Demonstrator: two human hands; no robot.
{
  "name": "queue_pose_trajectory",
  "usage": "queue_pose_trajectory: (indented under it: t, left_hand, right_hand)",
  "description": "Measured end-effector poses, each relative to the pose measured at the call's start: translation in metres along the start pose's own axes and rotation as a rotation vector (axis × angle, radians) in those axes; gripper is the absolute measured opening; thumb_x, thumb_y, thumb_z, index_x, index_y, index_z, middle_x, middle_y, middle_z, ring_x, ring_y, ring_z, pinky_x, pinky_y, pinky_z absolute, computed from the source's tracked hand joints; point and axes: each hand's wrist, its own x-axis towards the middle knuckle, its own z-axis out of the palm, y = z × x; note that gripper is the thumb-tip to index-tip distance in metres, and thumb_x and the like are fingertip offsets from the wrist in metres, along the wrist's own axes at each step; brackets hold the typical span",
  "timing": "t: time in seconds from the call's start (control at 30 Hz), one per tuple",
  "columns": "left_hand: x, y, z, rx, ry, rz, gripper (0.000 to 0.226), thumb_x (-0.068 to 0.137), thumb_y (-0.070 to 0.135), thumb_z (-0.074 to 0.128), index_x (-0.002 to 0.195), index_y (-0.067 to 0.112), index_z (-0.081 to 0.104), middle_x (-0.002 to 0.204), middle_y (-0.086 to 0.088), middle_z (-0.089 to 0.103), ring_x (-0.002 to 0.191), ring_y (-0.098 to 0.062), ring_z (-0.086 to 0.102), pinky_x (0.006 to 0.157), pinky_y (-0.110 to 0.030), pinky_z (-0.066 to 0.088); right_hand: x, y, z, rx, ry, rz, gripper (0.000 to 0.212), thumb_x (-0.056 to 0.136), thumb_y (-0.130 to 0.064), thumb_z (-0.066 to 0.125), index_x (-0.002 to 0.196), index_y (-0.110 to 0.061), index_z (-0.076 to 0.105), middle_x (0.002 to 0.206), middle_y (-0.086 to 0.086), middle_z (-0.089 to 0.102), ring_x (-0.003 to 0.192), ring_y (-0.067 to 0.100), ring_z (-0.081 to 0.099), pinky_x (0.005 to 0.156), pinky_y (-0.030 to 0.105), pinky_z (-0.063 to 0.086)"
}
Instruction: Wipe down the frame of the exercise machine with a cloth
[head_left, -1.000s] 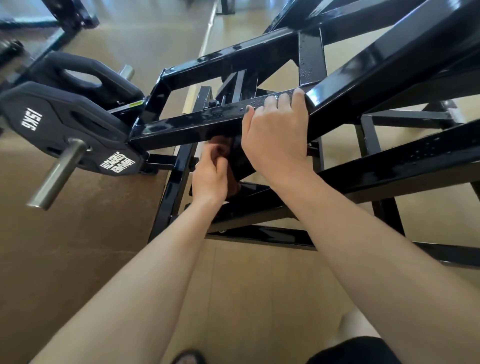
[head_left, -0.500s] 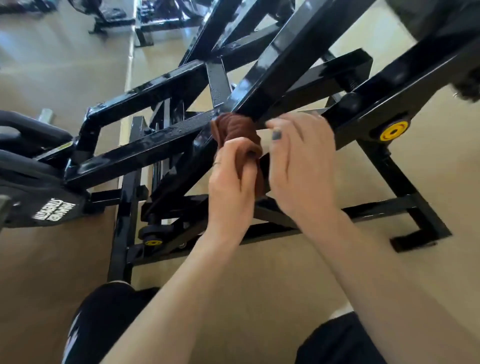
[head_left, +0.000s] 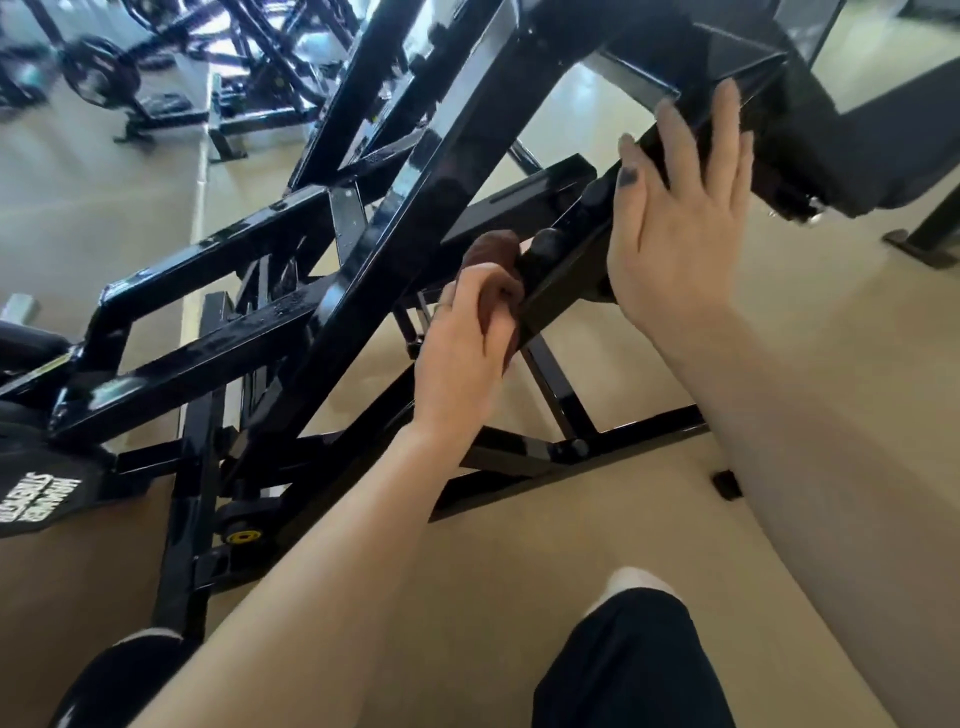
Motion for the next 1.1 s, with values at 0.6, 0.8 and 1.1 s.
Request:
queue_pose_trajectory:
  t: [0.6,0.8,1.1]
  left_hand:
    - [-0.013,-0.01,-0.001,0.01,0.051,-0.044,0.022,0.107,0.03,0.047,0.121,0.047,0.043,0.111,0.008,0.062,0.098,-0.009,0.064,0.086,-0.036,0.059]
    - [-0.007,0.004,-0.001,-0.124,0.118,-0.11,0.021,0.109,0.028,0.045,0.116,0.048,0.047,0.107,0.032,0.058,0.099,0.003,0.061,0.084,-0.028,0.057]
    - [0.061,0.066,0.028,-0.005,0.129,0.14,0.023,0.106,0.038,0.038,0.125,0.036,0.051,0.098,0.036,0.055,0.093,0.011,0.058,0.086,-0.015,0.047]
  right_hand:
    - [-0.001,-0.004,0.029,0.038,0.16,0.02,0.059,0.11,-0.037,0.015,0.132,-0.016,0.065,0.158,0.01,0.044,0.154,0.041,0.022,0.125,0.058,0.011]
    - [0.004,-0.01,0.034,0.054,0.23,0.053,0.06,0.109,-0.037,0.014,0.123,-0.017,0.069,0.153,0.007,0.05,0.152,0.041,0.025,0.123,0.062,0.017]
    - [0.001,0.001,0.022,0.241,0.224,-0.029,0.048,0.108,-0.022,0.027,0.136,-0.011,0.064,0.15,0.008,0.054,0.153,0.037,0.026,0.126,0.055,0.014]
